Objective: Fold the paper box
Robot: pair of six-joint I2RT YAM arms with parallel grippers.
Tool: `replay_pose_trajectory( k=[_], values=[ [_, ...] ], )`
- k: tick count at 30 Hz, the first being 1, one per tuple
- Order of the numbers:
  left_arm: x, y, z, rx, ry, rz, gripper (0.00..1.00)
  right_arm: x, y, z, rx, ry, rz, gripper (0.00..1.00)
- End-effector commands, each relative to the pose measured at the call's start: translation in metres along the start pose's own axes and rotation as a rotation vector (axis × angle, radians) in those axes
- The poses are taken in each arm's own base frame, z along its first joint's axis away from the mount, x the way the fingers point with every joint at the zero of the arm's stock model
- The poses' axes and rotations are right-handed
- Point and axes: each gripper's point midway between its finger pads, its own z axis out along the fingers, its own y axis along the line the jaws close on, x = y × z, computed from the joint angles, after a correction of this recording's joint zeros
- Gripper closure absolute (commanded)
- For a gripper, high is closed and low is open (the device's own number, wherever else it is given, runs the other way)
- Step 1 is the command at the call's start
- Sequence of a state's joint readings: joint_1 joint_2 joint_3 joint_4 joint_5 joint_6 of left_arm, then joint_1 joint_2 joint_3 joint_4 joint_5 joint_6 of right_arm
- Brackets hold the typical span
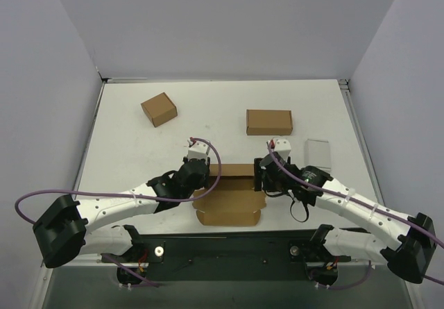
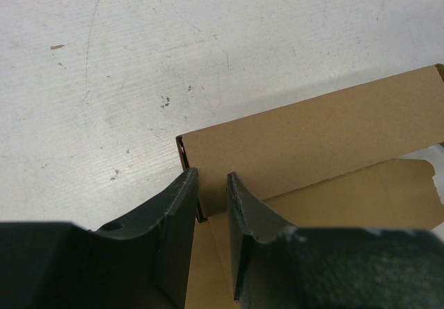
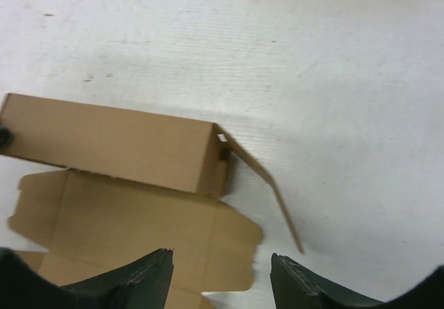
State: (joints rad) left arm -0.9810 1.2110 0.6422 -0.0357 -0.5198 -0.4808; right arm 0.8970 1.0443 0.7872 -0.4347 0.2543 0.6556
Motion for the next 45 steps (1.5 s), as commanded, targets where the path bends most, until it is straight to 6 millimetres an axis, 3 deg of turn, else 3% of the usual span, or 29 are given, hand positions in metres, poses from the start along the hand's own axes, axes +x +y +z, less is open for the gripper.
replay_pose_trajectory(
  k=[1, 5, 12, 15, 16, 19, 21, 25, 29, 36, 40, 45],
  values=[
    [-0.015, -0.006, -0.005, 0.018, -0.03, 0.0, 0.66, 0.011, -0.044, 0.006, 0.142, 0.081, -0.068, 0.37],
    [-0.016, -0.006, -0.005, 0.018, -0.029, 0.002, 0.66, 0.017, -0.059, 0.014, 0.209, 0.111, -0.114, 0.31],
    [-0.015, -0.005, -0.004, 0.012, -0.024, 0.008, 0.66, 0.029, -0.063, 0.037, 0.217, 0.137, -0.143, 0.34],
    [-0.015, -0.005, -0.005, 0.011, -0.023, 0.011, 0.66, 0.027, -0.063, 0.045, 0.223, 0.148, -0.178, 0.49],
    [-0.015, -0.005, -0.005, 0.011, -0.023, 0.011, 0.66, 0.028, -0.062, 0.047, 0.221, 0.161, -0.188, 0.67],
    [-0.015, -0.004, -0.005, 0.007, -0.022, 0.017, 0.66, 0.022, -0.054, 0.046, 0.191, 0.167, -0.196, 0.95],
    [-0.014, -0.003, -0.004, 0.0, -0.018, 0.024, 0.66, 0.019, -0.05, 0.042, 0.171, 0.166, -0.196, 1.0],
    [-0.013, -0.002, -0.004, -0.008, -0.014, 0.036, 0.67, 0.01, -0.033, 0.032, 0.098, 0.18, -0.175, 1.0],
    [-0.013, -0.004, -0.003, -0.014, -0.011, 0.059, 0.67, 0.016, -0.019, 0.027, 0.034, 0.245, -0.165, 1.0],
    [-0.01, -0.008, 0.003, -0.029, 0.002, 0.092, 0.67, 0.024, -0.013, 0.029, 0.033, 0.32, -0.198, 1.0],
    [-0.021, -0.008, 0.002, -0.046, -0.027, 0.095, 0.65, 0.028, -0.021, 0.03, 0.073, 0.335, -0.197, 1.0],
    [-0.063, -0.022, -0.011, 0.002, -0.126, 0.125, 0.38, 0.033, -0.028, 0.036, 0.131, 0.329, -0.145, 1.0]
  ],
)
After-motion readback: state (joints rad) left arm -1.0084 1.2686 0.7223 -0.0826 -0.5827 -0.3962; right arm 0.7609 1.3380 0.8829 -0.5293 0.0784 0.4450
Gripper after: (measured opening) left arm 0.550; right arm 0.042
